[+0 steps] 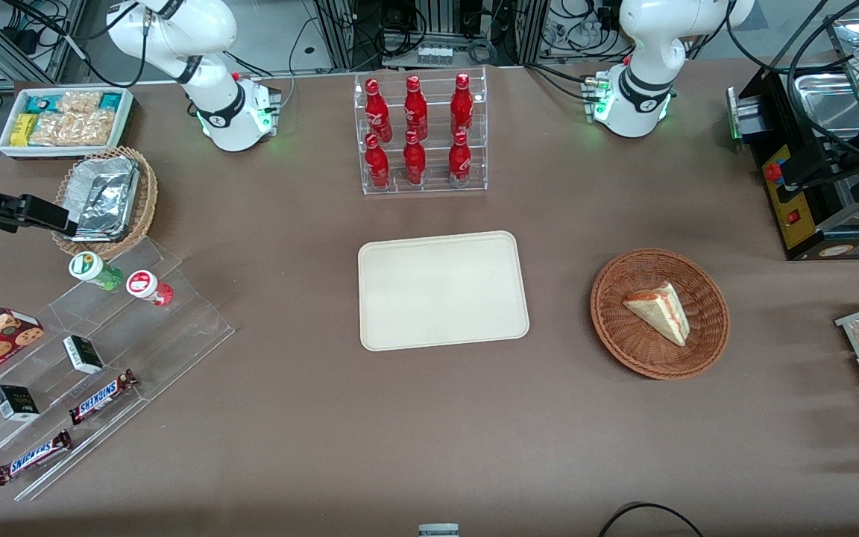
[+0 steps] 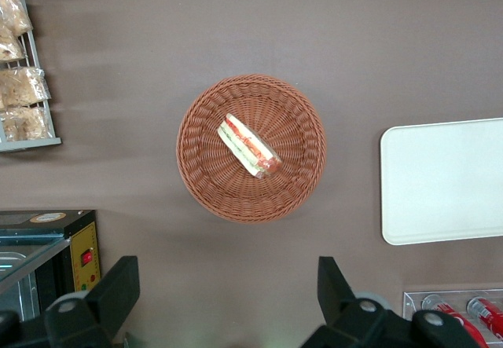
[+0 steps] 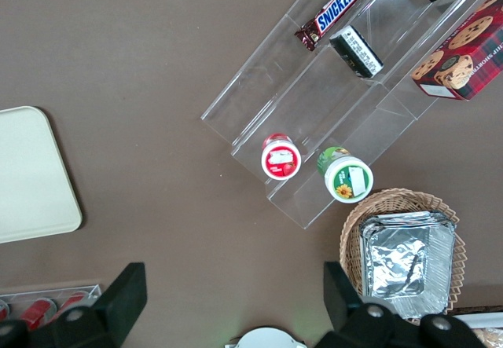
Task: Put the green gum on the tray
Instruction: 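Move the right gripper toward the green gum canister on the acrylic stand, then lower the open right gripper around the green gum canister and close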
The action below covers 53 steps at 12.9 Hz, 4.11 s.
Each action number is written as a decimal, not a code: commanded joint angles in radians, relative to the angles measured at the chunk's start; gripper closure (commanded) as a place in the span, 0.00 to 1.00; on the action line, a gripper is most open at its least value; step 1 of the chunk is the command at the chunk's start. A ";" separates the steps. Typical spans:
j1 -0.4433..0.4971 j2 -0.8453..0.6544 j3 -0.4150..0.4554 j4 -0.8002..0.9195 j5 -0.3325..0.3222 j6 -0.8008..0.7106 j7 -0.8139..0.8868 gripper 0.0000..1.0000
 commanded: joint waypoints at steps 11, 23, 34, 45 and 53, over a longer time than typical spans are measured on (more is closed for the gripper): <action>-0.003 -0.102 -0.005 -0.293 -0.014 0.203 -0.083 0.00; -0.028 -0.173 -0.172 -0.648 -0.016 0.675 -0.900 0.01; -0.028 -0.121 -0.198 -0.776 -0.017 0.920 -1.056 0.00; -0.028 -0.095 -0.198 -0.776 -0.017 0.926 -1.056 0.71; -0.015 -0.121 -0.190 -0.730 -0.017 0.831 -1.024 1.00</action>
